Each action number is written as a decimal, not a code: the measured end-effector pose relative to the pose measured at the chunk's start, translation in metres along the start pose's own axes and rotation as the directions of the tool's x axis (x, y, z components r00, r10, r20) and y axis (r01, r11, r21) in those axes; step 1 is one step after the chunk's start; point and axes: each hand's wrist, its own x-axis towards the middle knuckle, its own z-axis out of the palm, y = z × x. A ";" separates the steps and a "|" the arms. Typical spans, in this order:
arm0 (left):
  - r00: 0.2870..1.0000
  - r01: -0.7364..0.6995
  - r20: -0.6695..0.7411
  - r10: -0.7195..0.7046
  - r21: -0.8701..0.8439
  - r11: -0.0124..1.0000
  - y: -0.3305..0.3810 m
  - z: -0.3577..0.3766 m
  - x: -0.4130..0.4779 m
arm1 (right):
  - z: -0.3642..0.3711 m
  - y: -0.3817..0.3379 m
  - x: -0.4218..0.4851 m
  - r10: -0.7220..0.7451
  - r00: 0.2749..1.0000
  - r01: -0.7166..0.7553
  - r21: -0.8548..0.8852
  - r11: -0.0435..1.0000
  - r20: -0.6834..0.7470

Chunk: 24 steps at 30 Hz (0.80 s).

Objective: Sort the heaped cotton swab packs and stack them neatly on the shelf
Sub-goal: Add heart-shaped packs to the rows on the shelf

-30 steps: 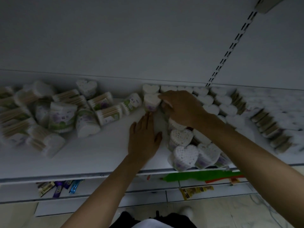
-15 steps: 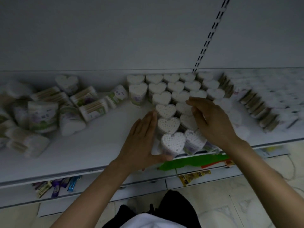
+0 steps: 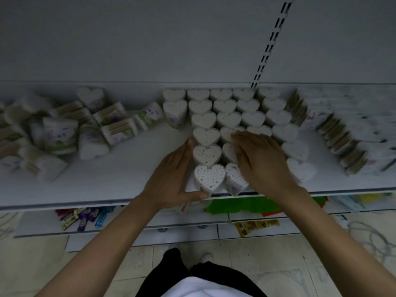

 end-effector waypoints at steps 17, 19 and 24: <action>0.876 0.232 -0.359 -0.322 -0.271 0.934 -0.036 -0.035 -0.029 | 0.020 -0.170 0.045 0.177 0.980 -0.187 0.689 0.700 0.087; 0.878 0.203 -0.403 -0.259 -0.178 0.963 -0.059 -0.060 -0.043 | 0.049 -0.186 0.073 0.285 0.934 -0.355 0.618 0.701 0.214; 0.929 0.108 -0.335 -0.157 -0.160 0.981 -0.102 -0.114 -0.077 | 0.100 -0.207 0.132 0.361 0.890 -0.425 0.218 0.879 0.280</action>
